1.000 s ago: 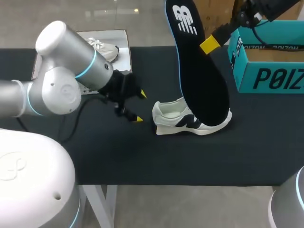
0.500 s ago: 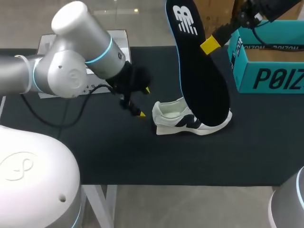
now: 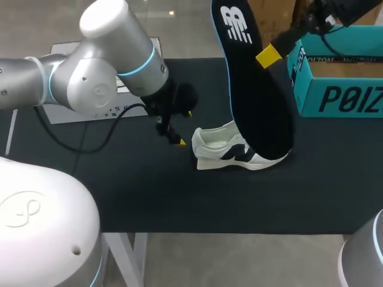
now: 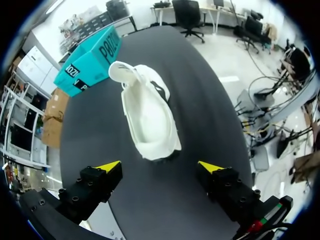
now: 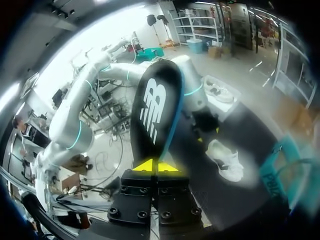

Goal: Take the shoe out of the shoebox, open the shoe tongue, remove and reinsert the insole, then place the shoe into the shoebox

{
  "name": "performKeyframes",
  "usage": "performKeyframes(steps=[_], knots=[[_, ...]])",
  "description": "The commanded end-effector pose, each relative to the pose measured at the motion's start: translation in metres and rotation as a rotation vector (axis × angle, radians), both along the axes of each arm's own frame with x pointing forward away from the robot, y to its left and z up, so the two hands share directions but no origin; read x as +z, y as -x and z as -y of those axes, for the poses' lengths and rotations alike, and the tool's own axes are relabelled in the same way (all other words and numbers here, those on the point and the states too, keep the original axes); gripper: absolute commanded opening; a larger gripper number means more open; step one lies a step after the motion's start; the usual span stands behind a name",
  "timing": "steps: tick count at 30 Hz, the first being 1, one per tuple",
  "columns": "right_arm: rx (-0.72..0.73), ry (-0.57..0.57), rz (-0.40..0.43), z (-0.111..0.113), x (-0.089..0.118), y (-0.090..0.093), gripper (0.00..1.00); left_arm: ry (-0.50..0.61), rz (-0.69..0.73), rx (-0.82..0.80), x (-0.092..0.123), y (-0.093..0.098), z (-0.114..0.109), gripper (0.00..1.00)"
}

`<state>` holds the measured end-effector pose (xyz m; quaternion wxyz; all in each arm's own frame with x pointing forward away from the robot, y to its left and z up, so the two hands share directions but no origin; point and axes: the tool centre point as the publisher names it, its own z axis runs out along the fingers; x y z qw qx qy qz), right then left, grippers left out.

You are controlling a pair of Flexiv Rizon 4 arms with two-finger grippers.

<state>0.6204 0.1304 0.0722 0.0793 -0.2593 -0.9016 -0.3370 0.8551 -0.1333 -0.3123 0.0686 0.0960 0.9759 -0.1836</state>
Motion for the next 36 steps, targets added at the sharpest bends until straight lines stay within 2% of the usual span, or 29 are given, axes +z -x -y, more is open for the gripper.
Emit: performKeyframes(steps=[1,7,17,27,34,36], knots=[[-0.032,0.074,0.010,0.007,0.028,0.017,0.00,-0.011,0.002,0.002,0.000,0.000,0.002,1.00],[-0.049,0.084,0.012,0.012,0.032,0.027,0.00,-0.011,0.002,0.002,0.000,0.000,0.002,1.00],[-0.019,0.058,0.020,0.002,0.029,0.006,0.00,-0.011,0.002,0.002,0.000,0.000,0.002,1.00],[-0.030,0.062,0.023,0.001,0.030,0.005,0.00,-0.011,0.002,0.002,0.000,0.000,0.002,1.00],[-0.030,0.062,0.023,0.001,0.030,0.005,0.00,-0.012,0.056,-0.026,0.019,-0.012,0.020,1.00],[-0.030,0.062,0.023,0.001,0.030,0.005,0.00,-0.007,0.075,-0.026,0.022,-0.020,0.027,1.00]])
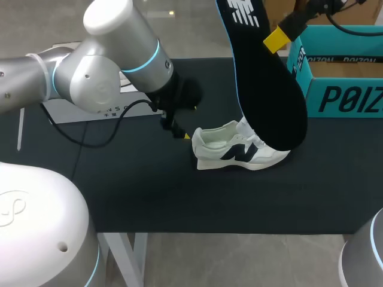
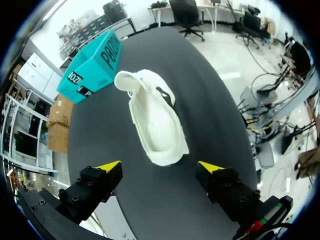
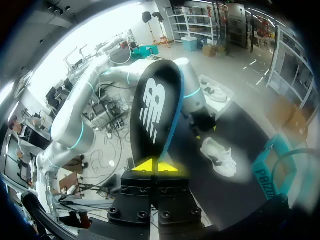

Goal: Take the shoe out of the shoebox, open the shoe tongue, remove and reinsert the insole, then place the shoe into the shoebox

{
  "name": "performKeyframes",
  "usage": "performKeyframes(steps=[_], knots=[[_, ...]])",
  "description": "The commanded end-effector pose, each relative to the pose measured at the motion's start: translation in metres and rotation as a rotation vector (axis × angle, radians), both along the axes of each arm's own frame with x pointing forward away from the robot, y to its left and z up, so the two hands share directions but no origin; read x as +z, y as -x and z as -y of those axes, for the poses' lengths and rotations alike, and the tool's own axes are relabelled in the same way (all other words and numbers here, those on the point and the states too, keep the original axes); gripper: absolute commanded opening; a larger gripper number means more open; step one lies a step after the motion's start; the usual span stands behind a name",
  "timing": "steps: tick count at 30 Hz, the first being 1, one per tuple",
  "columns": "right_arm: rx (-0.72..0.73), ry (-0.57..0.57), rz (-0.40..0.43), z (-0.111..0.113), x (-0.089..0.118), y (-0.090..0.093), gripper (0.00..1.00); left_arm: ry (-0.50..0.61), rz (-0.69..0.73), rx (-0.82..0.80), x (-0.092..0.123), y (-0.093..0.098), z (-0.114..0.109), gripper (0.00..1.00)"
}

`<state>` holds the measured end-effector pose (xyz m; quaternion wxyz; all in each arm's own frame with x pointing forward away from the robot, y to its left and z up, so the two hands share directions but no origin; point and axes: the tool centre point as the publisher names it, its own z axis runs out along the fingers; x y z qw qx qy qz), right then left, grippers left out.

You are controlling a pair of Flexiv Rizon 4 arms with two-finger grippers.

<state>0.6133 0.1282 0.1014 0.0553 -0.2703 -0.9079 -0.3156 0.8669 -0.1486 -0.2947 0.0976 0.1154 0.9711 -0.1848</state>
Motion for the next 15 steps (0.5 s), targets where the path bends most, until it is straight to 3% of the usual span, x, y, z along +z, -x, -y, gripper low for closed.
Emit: performKeyframes(steps=[1,10,15], knots=[[-0.001,0.004,-0.003,-0.001,0.001,-0.002,0.00,-0.010,0.012,0.002,0.004,-0.012,0.015,1.00],[-0.001,0.004,-0.003,-0.001,0.001,-0.002,0.00,0.022,0.041,0.017,-0.007,-0.041,0.050,1.00],[-0.001,0.004,-0.003,-0.001,0.001,-0.002,0.00,0.024,0.034,0.018,-0.020,-0.045,0.068,1.00]])
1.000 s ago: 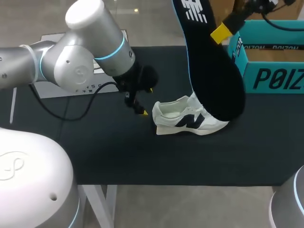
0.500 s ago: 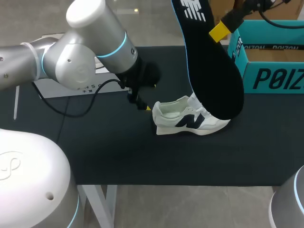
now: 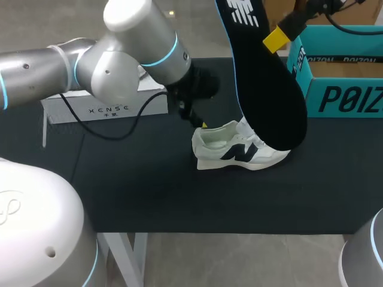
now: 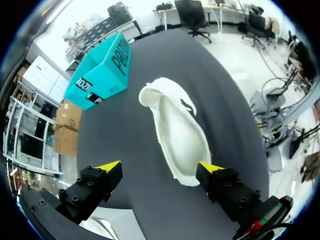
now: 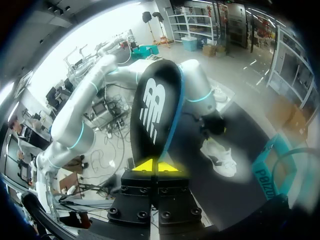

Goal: Take the shoe out of the shoebox, open the shoe tongue, remove and reinsert the insole, then place the shoe into the shoebox

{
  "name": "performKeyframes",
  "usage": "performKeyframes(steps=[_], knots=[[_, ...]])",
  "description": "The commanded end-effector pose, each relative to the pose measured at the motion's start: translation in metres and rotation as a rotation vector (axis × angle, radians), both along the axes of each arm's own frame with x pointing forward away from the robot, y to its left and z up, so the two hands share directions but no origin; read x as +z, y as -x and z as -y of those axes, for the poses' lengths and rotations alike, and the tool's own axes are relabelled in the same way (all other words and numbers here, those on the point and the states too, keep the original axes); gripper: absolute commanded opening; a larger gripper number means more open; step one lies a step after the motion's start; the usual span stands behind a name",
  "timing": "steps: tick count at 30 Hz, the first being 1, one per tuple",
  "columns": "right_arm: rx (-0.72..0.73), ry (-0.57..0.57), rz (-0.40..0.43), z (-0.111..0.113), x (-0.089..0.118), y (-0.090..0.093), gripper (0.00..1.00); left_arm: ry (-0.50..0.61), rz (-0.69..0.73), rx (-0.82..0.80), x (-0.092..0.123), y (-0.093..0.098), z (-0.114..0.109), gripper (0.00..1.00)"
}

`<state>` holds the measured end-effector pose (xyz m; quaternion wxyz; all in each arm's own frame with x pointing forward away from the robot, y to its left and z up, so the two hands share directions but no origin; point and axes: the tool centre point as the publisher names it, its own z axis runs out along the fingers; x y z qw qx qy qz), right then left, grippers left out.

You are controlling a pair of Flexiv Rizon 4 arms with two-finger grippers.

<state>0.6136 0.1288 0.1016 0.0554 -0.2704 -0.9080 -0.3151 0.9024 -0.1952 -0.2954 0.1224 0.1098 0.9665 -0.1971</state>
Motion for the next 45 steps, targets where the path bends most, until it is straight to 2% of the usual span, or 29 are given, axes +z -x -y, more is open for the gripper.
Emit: performKeyframes(steps=[1,10,16,23,45], knots=[[0.000,0.004,-0.003,-0.001,0.001,-0.002,0.00,-0.012,-0.011,0.002,-0.023,-0.010,0.025,1.00],[0.000,0.004,-0.003,-0.001,0.001,-0.002,0.00,-0.005,-0.047,0.009,-0.054,-0.009,0.048,1.00],[0.000,0.004,-0.003,-0.001,0.001,-0.002,0.00,-0.009,-0.046,0.012,-0.055,-0.007,0.051,1.00],[0.000,0.004,-0.003,-0.001,0.001,-0.002,0.00,-0.016,-0.028,0.015,-0.047,-0.005,0.048,1.00],[0.000,0.004,-0.003,-0.001,0.001,-0.002,0.00,0.001,-0.063,0.054,-0.078,-0.022,0.055,1.00]])
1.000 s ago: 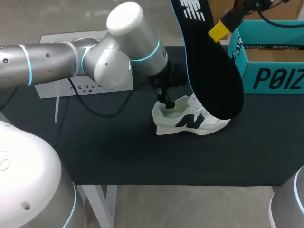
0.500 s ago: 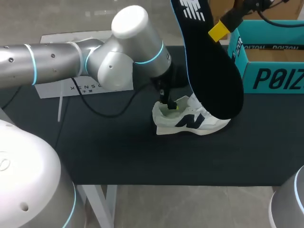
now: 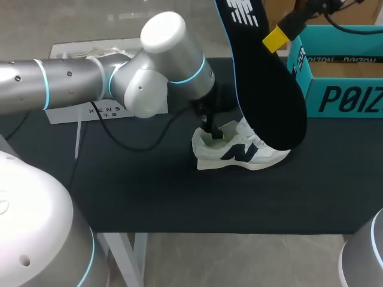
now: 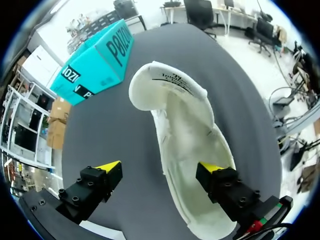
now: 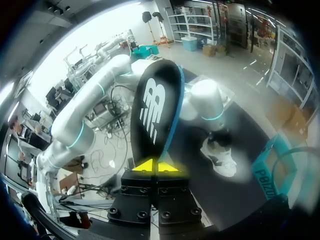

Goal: Take the shoe out of the shoebox, open the shoe tongue, remove and reinsert the insole, then place the shoe into the shoebox

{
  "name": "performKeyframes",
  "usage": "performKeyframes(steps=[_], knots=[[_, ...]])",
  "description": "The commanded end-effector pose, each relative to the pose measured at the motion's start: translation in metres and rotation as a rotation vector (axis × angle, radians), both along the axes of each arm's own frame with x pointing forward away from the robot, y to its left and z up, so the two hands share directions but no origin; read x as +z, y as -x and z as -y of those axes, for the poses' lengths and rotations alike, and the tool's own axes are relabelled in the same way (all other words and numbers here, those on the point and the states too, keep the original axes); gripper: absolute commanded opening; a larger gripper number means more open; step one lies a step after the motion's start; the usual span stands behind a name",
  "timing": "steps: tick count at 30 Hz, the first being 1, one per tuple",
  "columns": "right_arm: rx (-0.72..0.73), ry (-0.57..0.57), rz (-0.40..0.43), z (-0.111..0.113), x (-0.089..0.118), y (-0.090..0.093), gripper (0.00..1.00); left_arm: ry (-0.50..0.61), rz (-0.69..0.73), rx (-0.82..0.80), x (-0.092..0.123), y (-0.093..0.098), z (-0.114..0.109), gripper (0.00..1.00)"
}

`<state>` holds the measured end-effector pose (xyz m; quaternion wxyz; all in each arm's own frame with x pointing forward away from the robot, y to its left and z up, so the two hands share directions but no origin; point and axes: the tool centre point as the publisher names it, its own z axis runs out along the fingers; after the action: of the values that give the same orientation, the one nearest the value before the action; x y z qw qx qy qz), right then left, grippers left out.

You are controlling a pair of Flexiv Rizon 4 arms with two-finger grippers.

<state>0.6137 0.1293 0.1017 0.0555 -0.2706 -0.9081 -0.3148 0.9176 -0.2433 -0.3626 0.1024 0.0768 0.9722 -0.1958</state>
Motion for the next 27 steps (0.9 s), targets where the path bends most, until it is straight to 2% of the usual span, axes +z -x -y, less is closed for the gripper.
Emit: performKeyframes(steps=[1,5,6,7,8,9,21,27], knots=[[0.000,0.003,-0.002,0.000,0.001,-0.001,0.00,-0.001,-0.015,-0.008,-0.013,-0.008,0.008,1.00],[0.000,0.003,-0.002,0.000,0.001,-0.001,0.00,-0.010,-0.032,-0.018,-0.021,-0.011,0.011,1.00],[0.000,0.003,-0.002,0.000,0.001,-0.001,0.00,-0.008,-0.033,-0.018,-0.022,-0.012,0.011,0.83],[0.000,0.003,-0.002,0.000,0.001,-0.001,0.00,-0.006,-0.033,-0.018,-0.023,-0.013,0.012,0.49],[0.000,0.003,-0.002,0.000,0.001,-0.001,0.00,-0.004,-0.033,-0.018,-0.024,-0.013,0.012,0.30],[0.000,0.003,-0.002,0.000,0.001,-0.001,0.00,-0.002,-0.033,-0.016,-0.025,-0.014,0.012,0.00],[0.000,0.003,-0.002,0.000,0.001,-0.001,0.00,-0.005,-0.055,-0.042,-0.033,-0.007,0.016,0.00],[0.000,0.003,-0.002,0.000,0.001,-0.001,0.00,0.005,-0.045,-0.072,-0.025,-0.003,0.015,0.00]])
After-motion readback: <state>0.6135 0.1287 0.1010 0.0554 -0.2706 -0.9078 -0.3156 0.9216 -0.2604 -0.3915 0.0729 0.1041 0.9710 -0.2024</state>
